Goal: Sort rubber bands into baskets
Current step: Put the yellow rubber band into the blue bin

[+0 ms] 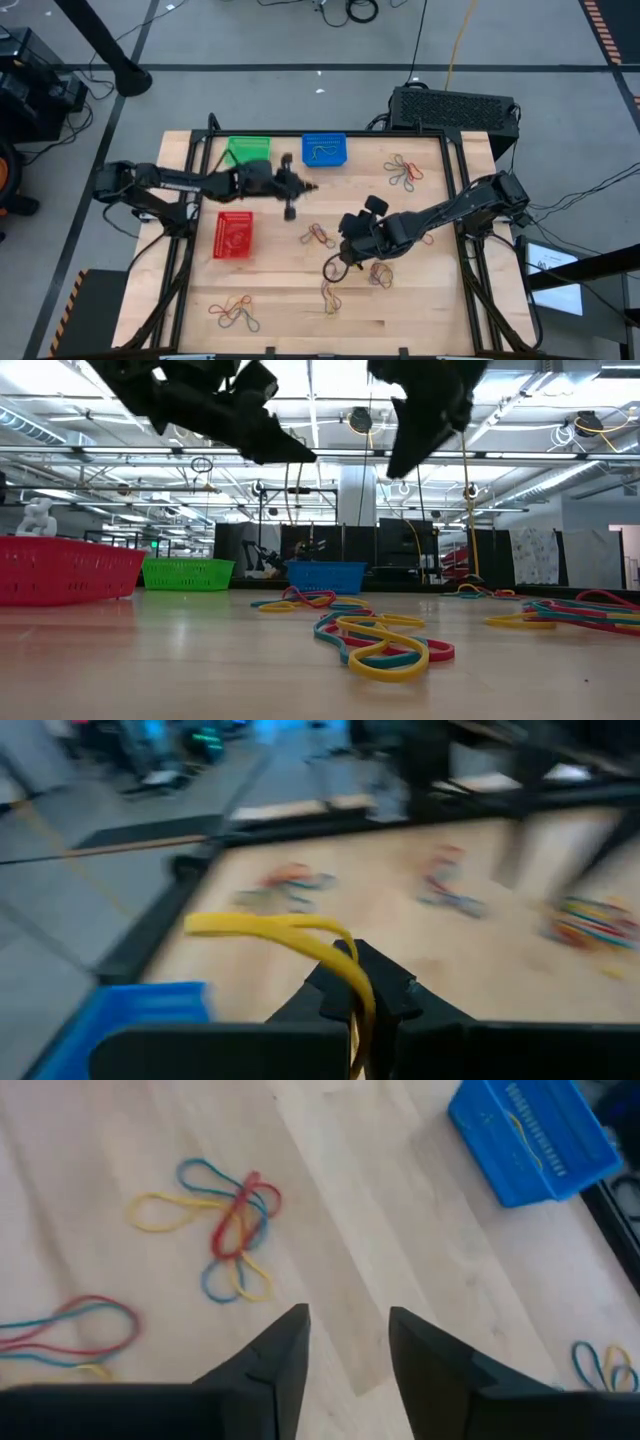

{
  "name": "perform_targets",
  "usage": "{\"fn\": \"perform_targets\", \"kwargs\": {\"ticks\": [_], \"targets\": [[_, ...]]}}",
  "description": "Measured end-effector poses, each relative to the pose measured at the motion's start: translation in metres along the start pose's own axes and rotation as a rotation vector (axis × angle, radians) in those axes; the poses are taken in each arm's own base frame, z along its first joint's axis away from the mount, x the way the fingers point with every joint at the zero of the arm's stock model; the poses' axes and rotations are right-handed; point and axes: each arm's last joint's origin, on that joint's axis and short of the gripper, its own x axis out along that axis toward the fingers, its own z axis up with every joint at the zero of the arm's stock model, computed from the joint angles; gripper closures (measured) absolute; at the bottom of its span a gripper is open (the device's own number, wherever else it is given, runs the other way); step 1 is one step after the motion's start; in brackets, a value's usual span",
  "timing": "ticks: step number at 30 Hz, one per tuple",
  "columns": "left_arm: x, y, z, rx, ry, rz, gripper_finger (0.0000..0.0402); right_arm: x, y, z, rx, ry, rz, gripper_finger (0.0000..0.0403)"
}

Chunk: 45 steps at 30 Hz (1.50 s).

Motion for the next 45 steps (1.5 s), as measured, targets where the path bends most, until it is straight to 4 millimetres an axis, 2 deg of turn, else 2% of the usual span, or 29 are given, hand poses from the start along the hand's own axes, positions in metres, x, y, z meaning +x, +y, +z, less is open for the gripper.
{"fn": "perform_targets", "kwargs": {"ticks": [5,9,13,17,20,23,29,37,45], "targets": [[0.014,0.059,0.012,-0.05,-0.009,0.06,0.0401,0.015,-0.004,-0.017,-0.001,0.031,-0.062,0.0268],[0.037,0.108,0.017,-0.1,0.075,0.113,0.0401,0.015,-0.008,-0.02,-0.032,0.06,-0.089,0.0268],[0.069,0.145,-0.001,-0.206,0.235,0.119,0.0401,0.015,-0.009,-0.019,-0.07,0.058,-0.088,0.0268],[0.098,0.164,-0.021,-0.309,0.326,0.07,0.0401,0.015,-0.009,-0.019,-0.092,0.058,-0.087,0.0268],[0.112,0.17,-0.034,-0.335,0.386,0.06,0.0401,0.014,-0.007,-0.021,-0.101,0.058,-0.085,0.0268],[0.118,0.172,-0.039,-0.34,0.416,0.07,0.0397,0.011,-0.005,-0.023,-0.117,0.06,-0.081,0.0268],[0.116,0.171,-0.041,-0.305,0.477,0.117,0.0344,0.008,-0.001,-0.026,-0.144,0.056,-0.072,0.0268],[0.109,0.171,-0.026,-0.229,0.642,0.148,0.0266,0.006,0.0,-0.028,-0.158,0.042,-0.094,0.0268],[0.088,0.167,0.003,-0.26,0.892,0.104,0.0256,0.006,0.0,-0.028,-0.155,0.042,-0.093,0.0268]]}}
